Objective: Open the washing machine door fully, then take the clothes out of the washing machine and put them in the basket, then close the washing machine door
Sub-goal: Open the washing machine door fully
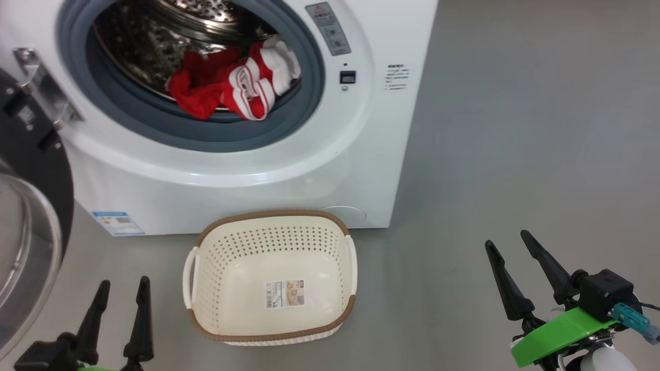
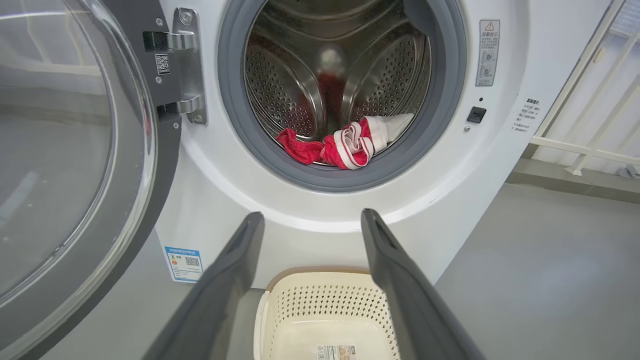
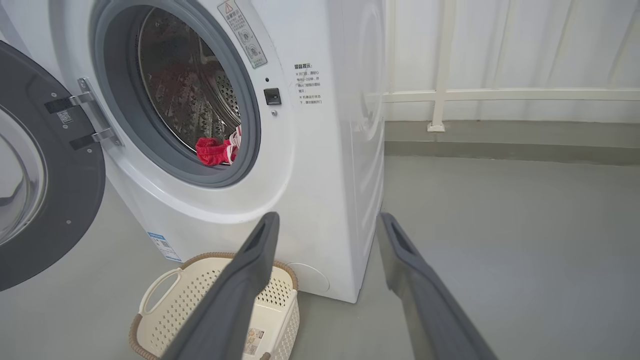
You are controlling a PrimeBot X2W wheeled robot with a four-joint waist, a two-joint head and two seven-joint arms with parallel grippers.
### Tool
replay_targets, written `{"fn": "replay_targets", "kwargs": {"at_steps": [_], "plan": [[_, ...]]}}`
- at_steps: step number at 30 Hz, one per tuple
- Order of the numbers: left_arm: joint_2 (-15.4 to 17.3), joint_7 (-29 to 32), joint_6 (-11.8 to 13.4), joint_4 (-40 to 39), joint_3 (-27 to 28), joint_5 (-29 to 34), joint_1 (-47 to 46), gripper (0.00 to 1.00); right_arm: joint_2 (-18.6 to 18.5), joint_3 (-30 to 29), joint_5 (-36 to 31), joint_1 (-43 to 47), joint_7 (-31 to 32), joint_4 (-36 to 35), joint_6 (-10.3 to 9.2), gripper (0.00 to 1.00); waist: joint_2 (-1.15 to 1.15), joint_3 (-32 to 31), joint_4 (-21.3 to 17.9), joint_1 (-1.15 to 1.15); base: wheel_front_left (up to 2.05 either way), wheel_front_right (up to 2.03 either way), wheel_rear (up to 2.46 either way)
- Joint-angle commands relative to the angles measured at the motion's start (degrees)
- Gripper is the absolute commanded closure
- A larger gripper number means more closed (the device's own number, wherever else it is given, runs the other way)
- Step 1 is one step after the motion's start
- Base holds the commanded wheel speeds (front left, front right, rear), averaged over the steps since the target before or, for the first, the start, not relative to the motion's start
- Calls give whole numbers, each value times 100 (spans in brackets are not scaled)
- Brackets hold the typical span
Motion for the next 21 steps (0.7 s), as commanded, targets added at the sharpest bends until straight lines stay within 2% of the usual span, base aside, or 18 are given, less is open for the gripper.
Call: {"fn": "replay_targets", "kwargs": {"at_steps": [1, 10, 21], "plan": [[127, -70, -16, -170, 210, 47, 36, 0, -20, 73, -55, -66, -69, -160, 9, 0, 0, 10, -234, 0, 0, 0, 0], [56, -70, -16, -337, 323, 159, 134, 0, -7, -17, -41, -5, -69, -176, 9, 0, 0, -1, -588, 0, 0, 0, 0], [44, -70, -16, -460, 299, 150, 244, 0, -16, -132, -39, 152, -69, -216, 9, 0, 0, -45, -703, 0, 0, 0, 0]]}}
